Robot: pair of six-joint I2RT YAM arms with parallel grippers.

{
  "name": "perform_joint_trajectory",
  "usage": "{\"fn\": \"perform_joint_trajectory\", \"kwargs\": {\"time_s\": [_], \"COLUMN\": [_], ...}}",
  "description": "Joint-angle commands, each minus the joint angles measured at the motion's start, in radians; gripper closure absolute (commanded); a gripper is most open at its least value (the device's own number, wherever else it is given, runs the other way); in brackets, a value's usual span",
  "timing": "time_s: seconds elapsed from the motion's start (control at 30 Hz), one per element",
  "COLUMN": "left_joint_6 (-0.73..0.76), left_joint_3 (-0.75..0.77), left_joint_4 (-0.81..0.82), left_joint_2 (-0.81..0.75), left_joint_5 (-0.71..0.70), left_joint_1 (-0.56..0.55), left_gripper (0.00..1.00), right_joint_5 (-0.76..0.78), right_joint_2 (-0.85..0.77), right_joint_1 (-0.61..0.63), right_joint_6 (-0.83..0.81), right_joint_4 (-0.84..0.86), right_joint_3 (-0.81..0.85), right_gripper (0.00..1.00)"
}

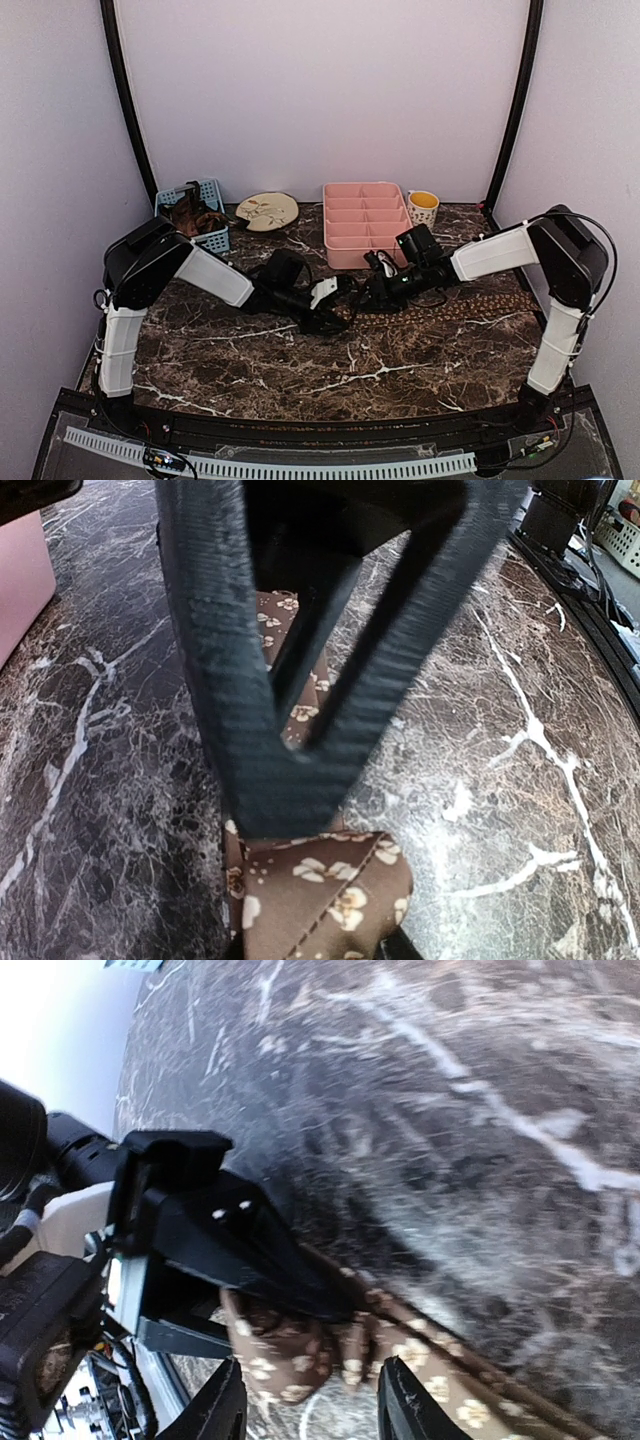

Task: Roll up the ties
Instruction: Roll the tie at the center of the board.

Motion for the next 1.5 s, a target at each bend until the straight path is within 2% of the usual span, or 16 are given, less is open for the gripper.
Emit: {"fn": "perform_joint_trajectory", "kwargs": {"time_s": [0.0,0.17,0.33,0.47,0.57,0.73,0.97,1.3,1.47], "left_joint_6": [0.018,0.014,0.012,0.000,-0.011,-0.023,-0.021,-0.035,-0.049], "left_joint_3": [0.012,0.020,0.035,0.041,0.034,-0.013,-0.143,-0.094,-0.054], "left_joint_4": [-0.120,-0.128,-0.152,-0.152,-0.138,-0.083,0.091,0.192,0.185], "left_joint_2": [0.035,0.035,0.033,0.025,-0.006,-0.093,-0.167,-0.040,0.009], "left_joint_5": [-0.006,-0.005,0.000,0.002,-0.007,-0.037,-0.101,-0.148,-0.130], "left_joint_1": [0.000,0.000,0.003,0.005,0.006,0.006,-0.004,-0.040,-0.049], "left_gripper": [0.75,0.74,0.72,0.70,0.59,0.37,0.23,0.19,0.27], "right_joint_5": [-0.035,-0.023,0.018,0.038,0.046,0.045,0.035,0.030,0.024], "right_joint_2": [-0.002,0.061,0.075,0.067,0.058,0.056,0.057,0.061,0.061], "right_joint_1": [0.044,0.059,0.060,0.056,0.049,0.038,0.035,0.031,0.028], "right_joint_6": [-0.013,-0.034,-0.050,-0.054,-0.052,-0.040,-0.030,-0.025,-0.023], "right_joint_4": [-0.014,-0.049,-0.078,-0.087,-0.081,-0.058,-0.041,-0.035,-0.033], "right_joint_3": [0.045,0.085,0.093,0.086,0.075,0.063,0.063,0.061,0.064], "right_gripper": [0.56,0.61,0.84,0.95,0.99,1.00,1.00,1.00,1.00]}}
